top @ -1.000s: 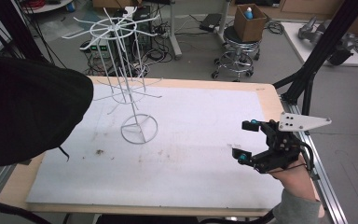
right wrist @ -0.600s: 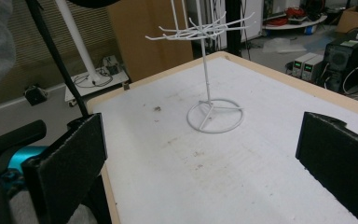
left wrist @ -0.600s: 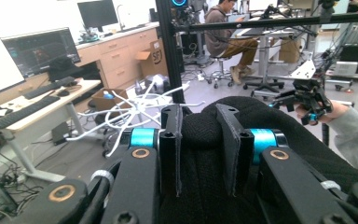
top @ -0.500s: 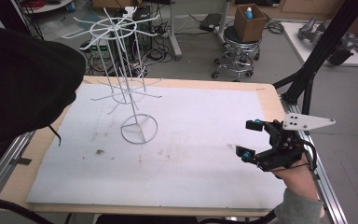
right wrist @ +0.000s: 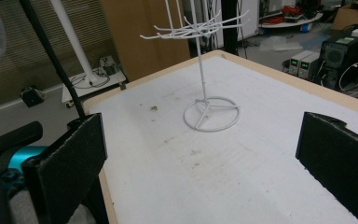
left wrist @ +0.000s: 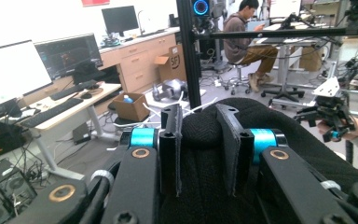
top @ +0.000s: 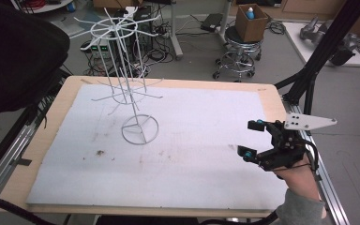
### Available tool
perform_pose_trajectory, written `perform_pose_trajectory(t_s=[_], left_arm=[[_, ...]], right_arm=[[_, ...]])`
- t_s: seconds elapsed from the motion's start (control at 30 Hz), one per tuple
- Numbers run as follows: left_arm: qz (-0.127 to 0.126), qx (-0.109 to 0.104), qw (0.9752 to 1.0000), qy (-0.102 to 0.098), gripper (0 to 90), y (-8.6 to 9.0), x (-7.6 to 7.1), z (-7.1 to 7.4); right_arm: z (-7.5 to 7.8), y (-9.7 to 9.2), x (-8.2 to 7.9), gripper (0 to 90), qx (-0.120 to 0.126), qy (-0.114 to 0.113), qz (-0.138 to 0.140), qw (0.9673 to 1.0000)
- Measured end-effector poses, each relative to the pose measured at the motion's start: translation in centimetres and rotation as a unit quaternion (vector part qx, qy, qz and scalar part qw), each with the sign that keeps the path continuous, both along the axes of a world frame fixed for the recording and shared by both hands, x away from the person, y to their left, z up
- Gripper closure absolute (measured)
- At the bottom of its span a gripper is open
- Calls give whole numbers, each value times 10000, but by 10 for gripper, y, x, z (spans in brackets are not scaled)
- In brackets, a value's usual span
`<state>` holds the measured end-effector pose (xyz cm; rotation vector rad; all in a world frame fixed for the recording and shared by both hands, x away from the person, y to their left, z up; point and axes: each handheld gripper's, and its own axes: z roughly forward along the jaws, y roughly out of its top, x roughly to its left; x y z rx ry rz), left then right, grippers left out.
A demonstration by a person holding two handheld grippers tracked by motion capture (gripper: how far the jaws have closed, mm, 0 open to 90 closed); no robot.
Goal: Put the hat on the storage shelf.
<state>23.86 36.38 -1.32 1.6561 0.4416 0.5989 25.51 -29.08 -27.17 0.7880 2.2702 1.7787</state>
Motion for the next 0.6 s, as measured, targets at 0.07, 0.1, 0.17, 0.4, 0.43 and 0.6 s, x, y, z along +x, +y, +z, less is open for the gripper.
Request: perform_pose_trajectory(t_s=[0.07,0.1,0.17,0.4,0.43,0.6], left_arm=[[51,-29,10000,23,717,-1,3,1],[61,-42,10000,32,717,-2,5,1],[101,-54,9999,56,717,-4,9,1],[221,-86,9996,158,717,-12,20,-1],[232,-101,9995,171,717,-14,22,-1],[352,-139,9991,182,717,-19,27,-2]], right_arm=[[0,0,0,8,-18,11,6,10000],[0,0,1,8,-23,6,9,10000],[-1,1,1,8,-25,11,13,10000],[-1,1,0,8,-20,6,21,10000],[0,1,0,8,-21,-8,29,10000],[0,0,0,8,-8,-1,24,10000]])
